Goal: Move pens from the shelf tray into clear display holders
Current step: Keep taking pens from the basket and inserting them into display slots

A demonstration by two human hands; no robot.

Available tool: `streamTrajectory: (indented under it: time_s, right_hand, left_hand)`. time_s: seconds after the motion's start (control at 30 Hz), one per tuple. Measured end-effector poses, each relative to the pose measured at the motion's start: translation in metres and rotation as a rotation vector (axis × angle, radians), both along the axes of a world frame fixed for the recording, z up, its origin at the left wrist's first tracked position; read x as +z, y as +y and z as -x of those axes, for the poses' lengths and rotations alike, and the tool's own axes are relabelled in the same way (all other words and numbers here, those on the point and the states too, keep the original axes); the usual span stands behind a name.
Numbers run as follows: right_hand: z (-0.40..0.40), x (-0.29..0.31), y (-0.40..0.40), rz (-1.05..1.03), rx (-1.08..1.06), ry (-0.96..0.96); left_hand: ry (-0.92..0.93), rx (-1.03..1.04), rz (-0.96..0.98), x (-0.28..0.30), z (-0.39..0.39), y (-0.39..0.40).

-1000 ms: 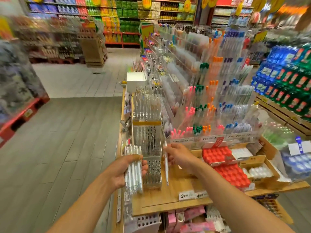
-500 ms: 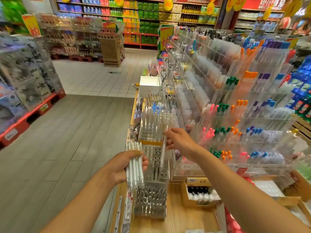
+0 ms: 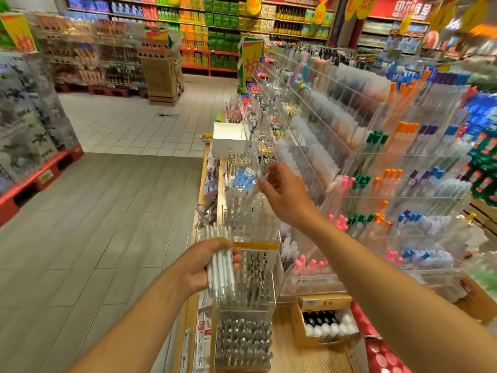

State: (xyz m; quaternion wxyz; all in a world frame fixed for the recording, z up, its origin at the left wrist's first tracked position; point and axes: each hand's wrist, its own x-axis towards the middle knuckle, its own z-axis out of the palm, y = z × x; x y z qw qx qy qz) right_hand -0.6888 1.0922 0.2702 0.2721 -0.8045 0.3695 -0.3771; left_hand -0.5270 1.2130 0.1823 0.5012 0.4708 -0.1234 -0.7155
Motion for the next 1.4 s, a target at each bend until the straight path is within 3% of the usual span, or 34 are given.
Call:
streamTrajectory:
  time_s: [0.23, 0.73, 1.2, 1.33, 1.4]
  right_hand:
    - [-0.022, -0.003, -0.010, 0.115, 0.045, 0.280]
    - [-0.029, 0.006, -0.030, 0.075, 0.086, 0.525]
    - [-0.042, -0.003, -0.020, 0.339, -0.025, 0.776]
    - [-0.041, 0.009, -0.003, 0.132, 0.075, 0.567]
    - [-0.042, 0.014, 0.007, -0.013, 0.172, 0.559]
  left_hand:
    - [0.002, 0.015, -0.033, 0.007, -0.011, -0.004]
    - [-0.089, 0.006, 0.007, 0.022, -0.017, -0.014]
    - [-0.130, -0.006, 0.049, 0.026, -0.018, -0.016]
    - [-0.132, -0.030, 0.099, 0.030, -0.017, -0.013]
    - [-0.116, -0.026, 0.116, 0.033, -0.016, -0.013]
